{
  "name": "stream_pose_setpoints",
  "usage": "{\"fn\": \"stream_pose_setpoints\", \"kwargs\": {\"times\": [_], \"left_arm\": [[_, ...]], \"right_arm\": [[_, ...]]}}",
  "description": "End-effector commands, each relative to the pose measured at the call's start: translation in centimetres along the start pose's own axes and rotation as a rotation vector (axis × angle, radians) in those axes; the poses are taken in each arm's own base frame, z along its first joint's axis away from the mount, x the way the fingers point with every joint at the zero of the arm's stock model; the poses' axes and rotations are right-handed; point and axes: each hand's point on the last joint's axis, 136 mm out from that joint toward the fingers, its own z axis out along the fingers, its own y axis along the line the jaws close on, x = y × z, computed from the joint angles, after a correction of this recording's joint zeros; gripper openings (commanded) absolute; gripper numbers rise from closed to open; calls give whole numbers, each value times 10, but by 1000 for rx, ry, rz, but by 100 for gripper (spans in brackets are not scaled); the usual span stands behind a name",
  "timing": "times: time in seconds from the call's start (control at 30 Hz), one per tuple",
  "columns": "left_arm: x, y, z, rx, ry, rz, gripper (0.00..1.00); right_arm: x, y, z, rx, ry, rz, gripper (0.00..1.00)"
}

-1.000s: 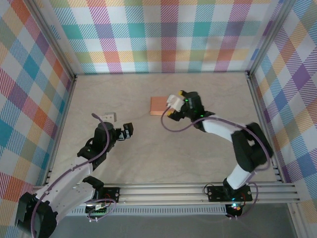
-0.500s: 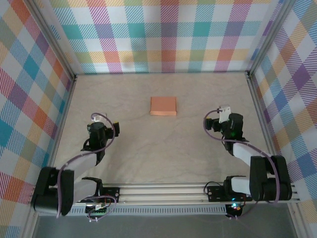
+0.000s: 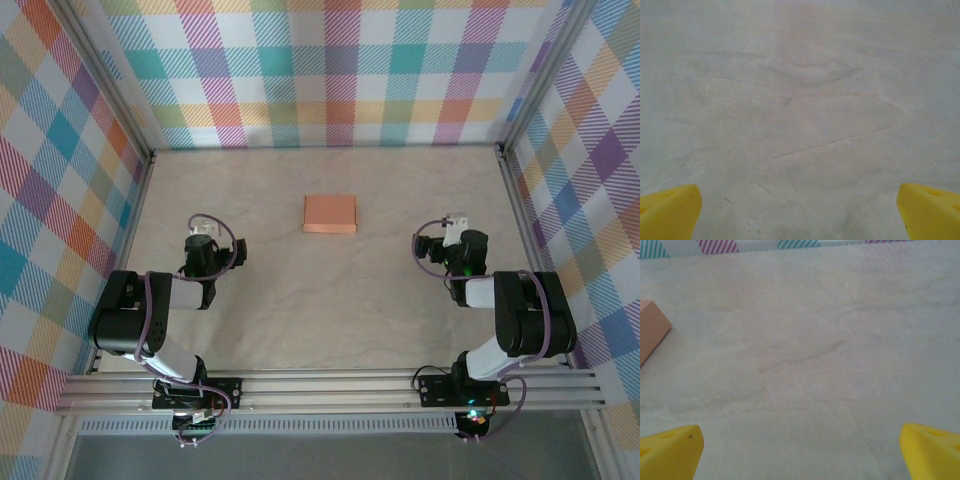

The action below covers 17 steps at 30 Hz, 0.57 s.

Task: Fold the paper box

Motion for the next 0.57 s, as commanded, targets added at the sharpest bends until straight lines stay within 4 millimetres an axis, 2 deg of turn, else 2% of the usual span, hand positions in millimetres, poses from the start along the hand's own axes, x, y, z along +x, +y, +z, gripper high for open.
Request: {"fn": "stream_pose_setpoints", "kwargs": {"times": [0.0, 0.53], "left_arm": [[-22, -5, 1, 16, -70, 10, 100], [-22, -5, 1, 16, -68, 10, 100]], "right_arm": [[-12, 2, 2, -16, -31, 12, 100], [-13, 1, 2, -14, -35, 10, 100]]}}
